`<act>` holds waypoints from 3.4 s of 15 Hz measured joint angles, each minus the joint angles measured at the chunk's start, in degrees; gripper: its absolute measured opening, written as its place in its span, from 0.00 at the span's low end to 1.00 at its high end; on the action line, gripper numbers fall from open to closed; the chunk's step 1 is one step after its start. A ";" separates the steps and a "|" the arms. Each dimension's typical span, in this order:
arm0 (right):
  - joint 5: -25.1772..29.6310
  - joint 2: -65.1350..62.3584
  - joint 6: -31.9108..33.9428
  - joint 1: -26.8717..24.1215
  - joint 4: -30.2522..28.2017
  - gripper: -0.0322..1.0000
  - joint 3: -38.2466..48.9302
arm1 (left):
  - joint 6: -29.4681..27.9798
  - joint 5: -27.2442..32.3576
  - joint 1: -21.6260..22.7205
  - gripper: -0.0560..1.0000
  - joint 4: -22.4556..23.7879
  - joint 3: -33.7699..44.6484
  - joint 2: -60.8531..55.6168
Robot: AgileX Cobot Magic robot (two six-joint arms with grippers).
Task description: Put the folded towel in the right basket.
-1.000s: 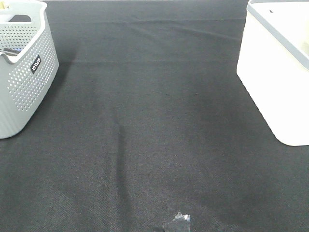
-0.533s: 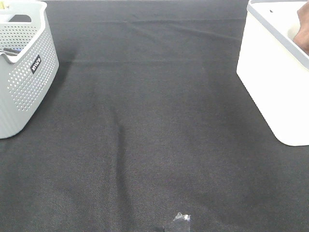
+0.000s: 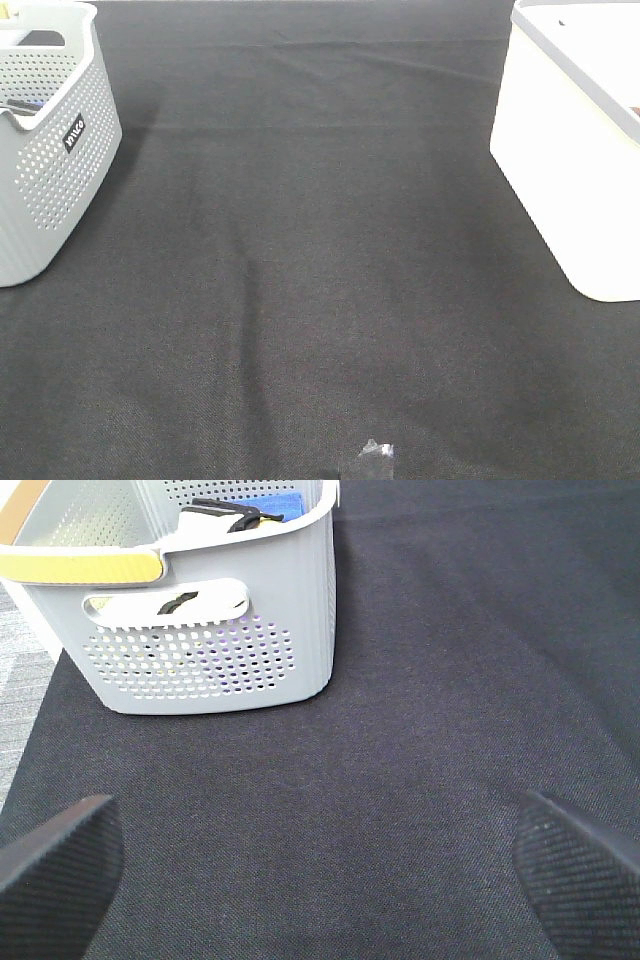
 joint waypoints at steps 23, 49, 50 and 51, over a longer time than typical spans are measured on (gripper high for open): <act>-6.42 -120.26 14.78 18.79 -11.86 0.97 98.49 | 0.00 0.00 0.00 0.99 0.00 0.00 0.00; -5.90 -120.26 13.64 10.37 -10.94 0.97 101.13 | 0.00 0.00 0.00 0.99 0.00 0.00 0.00; -5.90 -120.26 13.64 10.37 -10.94 0.97 101.13 | 0.00 0.00 0.00 0.99 0.00 0.00 0.00; -5.90 -120.26 13.64 10.37 -10.94 0.97 101.13 | 0.00 0.00 0.00 0.99 0.00 0.00 0.00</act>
